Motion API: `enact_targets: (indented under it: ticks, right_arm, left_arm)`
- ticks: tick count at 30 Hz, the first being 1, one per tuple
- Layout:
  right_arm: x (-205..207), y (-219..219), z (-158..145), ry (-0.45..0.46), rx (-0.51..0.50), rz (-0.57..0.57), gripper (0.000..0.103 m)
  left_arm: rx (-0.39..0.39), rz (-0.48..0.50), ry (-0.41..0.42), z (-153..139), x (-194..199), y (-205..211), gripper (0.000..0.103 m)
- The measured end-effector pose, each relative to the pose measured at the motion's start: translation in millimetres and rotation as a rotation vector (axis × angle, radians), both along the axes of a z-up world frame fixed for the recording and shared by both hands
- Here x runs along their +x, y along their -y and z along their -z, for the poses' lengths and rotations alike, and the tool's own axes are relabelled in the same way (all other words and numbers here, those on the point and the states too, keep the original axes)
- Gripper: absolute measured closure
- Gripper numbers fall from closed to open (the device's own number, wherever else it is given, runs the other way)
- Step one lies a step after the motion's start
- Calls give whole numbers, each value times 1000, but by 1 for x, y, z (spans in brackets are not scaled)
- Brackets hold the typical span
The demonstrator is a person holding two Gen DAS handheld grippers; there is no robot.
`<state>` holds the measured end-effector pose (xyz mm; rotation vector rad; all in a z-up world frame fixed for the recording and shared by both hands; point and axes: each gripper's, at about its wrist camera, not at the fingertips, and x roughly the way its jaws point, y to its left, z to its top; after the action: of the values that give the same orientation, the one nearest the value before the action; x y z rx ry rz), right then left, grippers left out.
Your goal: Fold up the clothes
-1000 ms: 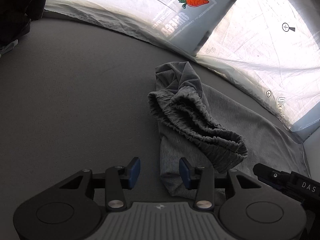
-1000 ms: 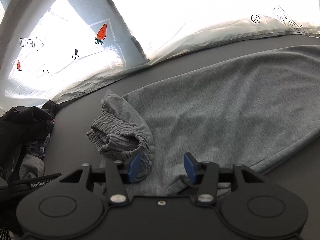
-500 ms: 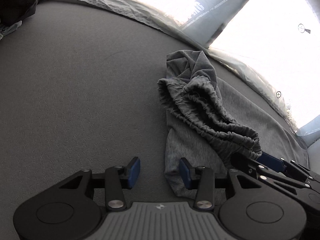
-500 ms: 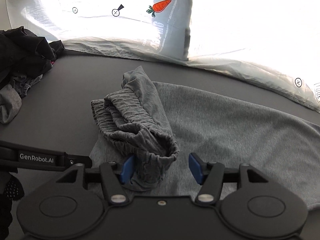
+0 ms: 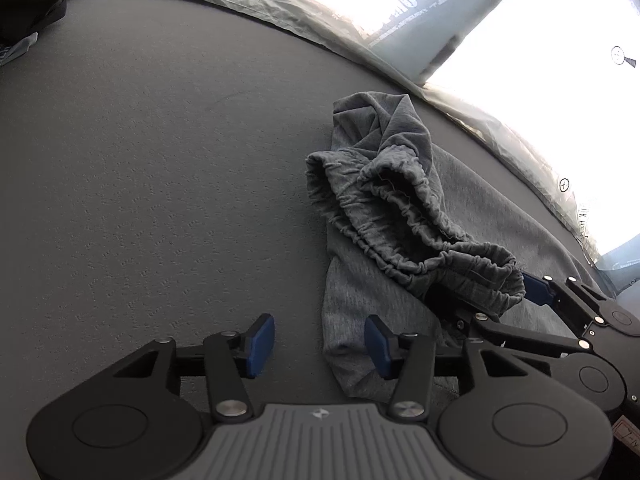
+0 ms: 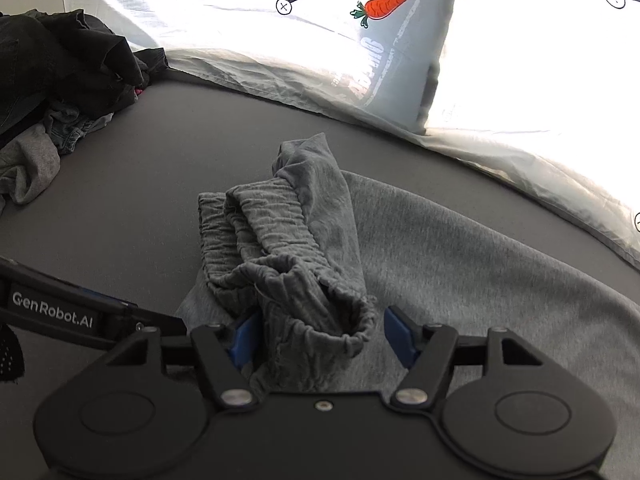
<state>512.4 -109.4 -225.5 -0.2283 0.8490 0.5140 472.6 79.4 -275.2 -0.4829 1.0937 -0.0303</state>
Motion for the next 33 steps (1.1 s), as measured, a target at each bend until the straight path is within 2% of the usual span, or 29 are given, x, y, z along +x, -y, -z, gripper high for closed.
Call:
enact_targets:
  ticks: [3, 5, 9, 12, 17, 20, 22, 27, 30, 33]
  right_arm:
    - [1, 12, -3, -24, 95, 66, 79]
    - [3, 24, -7, -39, 172, 132, 81]
    - [8, 68, -13, -103, 413, 304, 83]
    - [4, 103, -14, -105, 504, 401, 83]
    - [-10, 169, 1, -146, 617, 579, 83]
    - [-23, 200, 21, -198, 612, 691, 81]
    - [-30, 209, 29, -224, 588, 722, 75]
    - [-40, 211, 28, -192, 546, 701, 50]
    - [-33, 204, 26, -184, 511, 667, 43]
    - [-20, 198, 31, -195, 441, 665, 43]
  left_arm:
    - [9, 6, 0, -1, 0, 2, 50]
    - [20, 10, -4, -2, 1, 4, 50]
    - [69, 29, -19, -6, 5, 13, 50]
    - [126, 70, -7, -13, 10, 26, 50]
    - [164, 139, 5, -18, 15, 53, 50]
    - [183, 178, 0, -16, 16, 71, 50]
    - [203, 199, -8, -14, 16, 82, 50]
    - [237, 220, -34, -6, 13, 93, 50]
    - [258, 222, -37, -4, 12, 98, 50]
    - [283, 229, -34, -4, 11, 102, 49]
